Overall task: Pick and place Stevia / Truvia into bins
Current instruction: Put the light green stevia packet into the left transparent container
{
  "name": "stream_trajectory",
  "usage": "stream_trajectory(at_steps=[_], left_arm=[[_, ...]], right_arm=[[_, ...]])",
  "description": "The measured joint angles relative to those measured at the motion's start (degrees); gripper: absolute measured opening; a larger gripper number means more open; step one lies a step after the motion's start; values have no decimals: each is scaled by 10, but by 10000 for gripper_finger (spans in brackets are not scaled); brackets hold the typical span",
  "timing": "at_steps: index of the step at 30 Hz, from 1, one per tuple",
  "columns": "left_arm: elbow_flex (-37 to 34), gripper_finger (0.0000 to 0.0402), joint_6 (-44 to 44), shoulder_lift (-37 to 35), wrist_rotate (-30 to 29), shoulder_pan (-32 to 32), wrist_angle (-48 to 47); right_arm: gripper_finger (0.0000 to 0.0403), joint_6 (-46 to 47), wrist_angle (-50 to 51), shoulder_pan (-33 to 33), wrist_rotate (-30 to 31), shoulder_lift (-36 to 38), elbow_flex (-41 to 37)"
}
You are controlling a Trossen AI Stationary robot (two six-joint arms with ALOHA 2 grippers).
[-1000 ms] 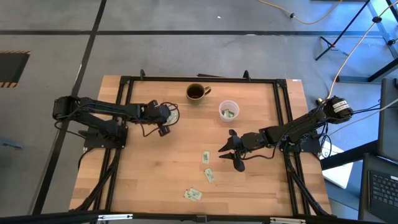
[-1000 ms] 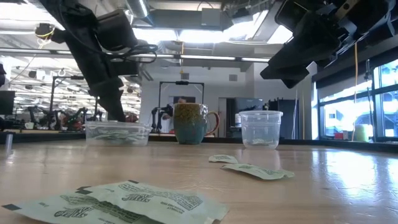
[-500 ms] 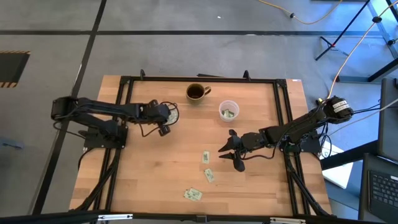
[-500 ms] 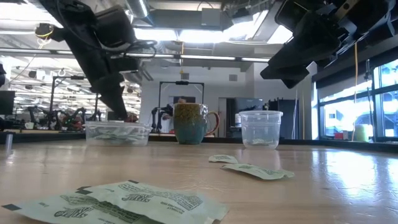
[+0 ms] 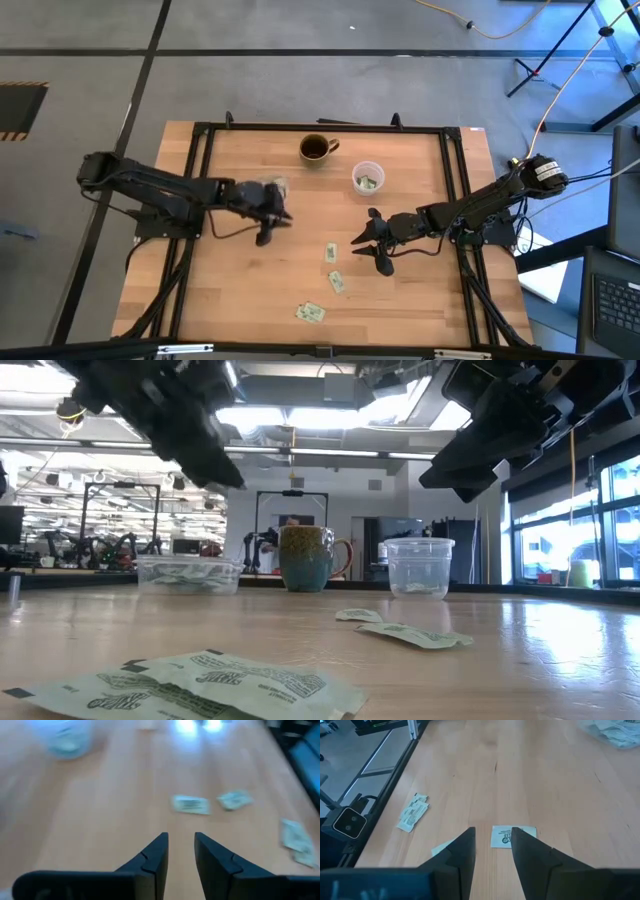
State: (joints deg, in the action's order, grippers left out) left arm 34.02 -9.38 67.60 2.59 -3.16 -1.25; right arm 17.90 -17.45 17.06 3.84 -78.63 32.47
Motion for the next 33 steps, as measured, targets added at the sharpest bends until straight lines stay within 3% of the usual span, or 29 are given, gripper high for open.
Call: stream_trajectory(at_steps=[5,9,20,33], left_arm=[[0,89,31,46,-10,-78,67],[23,90,8,96,-56,-105,109],[162,89,108,305,-102,-110,104],[235,88,127,431,-104,-110,103]], right_arm=[[129,-1,0,0,0,0,0],[129,-1,0,0,1,0,0],[129,-1,0,0,1,0,0],[129,-2,1,0,1,0,0]])
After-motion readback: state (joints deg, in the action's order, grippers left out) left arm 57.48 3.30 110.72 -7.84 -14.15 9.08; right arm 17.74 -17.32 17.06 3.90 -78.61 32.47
